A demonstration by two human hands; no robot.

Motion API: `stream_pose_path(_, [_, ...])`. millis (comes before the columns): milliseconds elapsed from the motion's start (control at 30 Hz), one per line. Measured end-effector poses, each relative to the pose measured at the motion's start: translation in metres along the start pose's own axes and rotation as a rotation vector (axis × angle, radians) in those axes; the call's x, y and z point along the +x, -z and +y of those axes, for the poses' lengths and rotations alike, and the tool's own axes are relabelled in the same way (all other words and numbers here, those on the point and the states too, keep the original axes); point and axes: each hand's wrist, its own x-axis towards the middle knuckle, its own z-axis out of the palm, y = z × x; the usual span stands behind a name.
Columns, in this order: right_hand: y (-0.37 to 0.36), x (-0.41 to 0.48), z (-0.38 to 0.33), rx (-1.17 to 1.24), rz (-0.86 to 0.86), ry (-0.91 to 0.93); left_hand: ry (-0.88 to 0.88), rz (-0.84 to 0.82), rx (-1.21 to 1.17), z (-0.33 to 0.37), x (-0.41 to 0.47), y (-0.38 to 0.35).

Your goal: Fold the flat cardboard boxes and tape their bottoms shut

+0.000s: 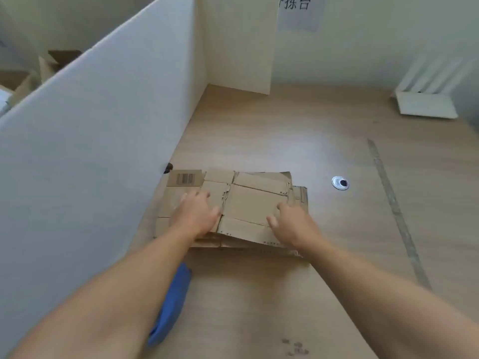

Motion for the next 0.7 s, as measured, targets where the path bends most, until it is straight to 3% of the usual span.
stream_pose_path(167, [-0.025, 0.024, -0.011, 0.348, 0.079, -0.235, 0.125, -0.084, -0.127, -0.013, 0.023, -0.017])
stream_pose_path(367, [-0.027, 0.035, 0.001, 0.817, 0.181, -0.434, 0.125, -0.062, -0.275, -0.008, 0.018, -0.023])
stream_pose_path(567, [-0.021, 0.011, 0.027, 1.1, 0.236, -0.26, 0.048, -0.188, -0.461, 0.001, -0.011, -0.029])
stream_pose_path(700, [-0.011, -0.018, 0.04, 1.274, 0.207, -0.131, -0.047, -0.144, -0.627, 0.019, -0.042, -0.023])
